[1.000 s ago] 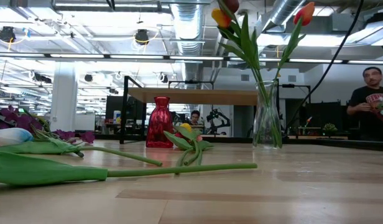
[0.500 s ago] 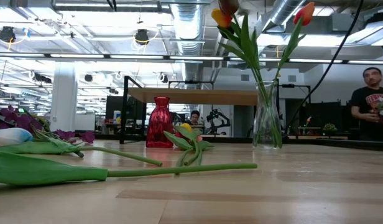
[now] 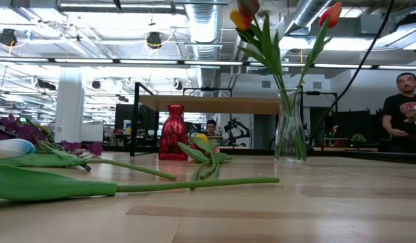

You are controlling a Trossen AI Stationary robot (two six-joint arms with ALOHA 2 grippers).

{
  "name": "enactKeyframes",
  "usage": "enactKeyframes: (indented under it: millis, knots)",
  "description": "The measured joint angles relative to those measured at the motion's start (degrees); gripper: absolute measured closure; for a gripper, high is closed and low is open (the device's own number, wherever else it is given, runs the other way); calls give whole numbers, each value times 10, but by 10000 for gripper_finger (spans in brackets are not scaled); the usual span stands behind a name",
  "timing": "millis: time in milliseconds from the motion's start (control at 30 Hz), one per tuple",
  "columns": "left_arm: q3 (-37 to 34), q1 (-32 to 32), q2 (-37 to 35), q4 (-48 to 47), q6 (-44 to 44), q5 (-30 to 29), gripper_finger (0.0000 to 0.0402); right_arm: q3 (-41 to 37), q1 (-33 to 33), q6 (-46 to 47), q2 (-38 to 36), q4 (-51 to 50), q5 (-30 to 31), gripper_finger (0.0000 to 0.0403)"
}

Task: Pick and place flowers into a vace then onto a shelf
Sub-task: Put the black flower into the transparent vase

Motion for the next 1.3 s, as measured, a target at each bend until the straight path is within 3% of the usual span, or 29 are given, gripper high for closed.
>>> enactKeyframes:
  millis: [233,433,633,800,967,1100,1300]
  knots:
    - [0,-4,-58,-55,-38,29,174,0,15,24,-34,-10,7,402]
    - [-7,-3,-115,-62,-70,67,170,0,55,-11,-95,8,89,402]
    - [-45,-3,-170,-43,-88,72,170,-14,103,-92,-147,84,97,402]
    - [-99,-3,-211,0,-91,72,170,-140,133,-151,-213,199,98,403]
    - [-145,-3,-241,45,-98,72,170,-317,146,-174,-355,301,80,403]
    - [-162,-3,-254,66,-103,71,170,-430,145,-169,-489,308,18,403]
    - [-162,-3,-253,71,-82,68,170,-553,146,-169,-631,304,10,402]
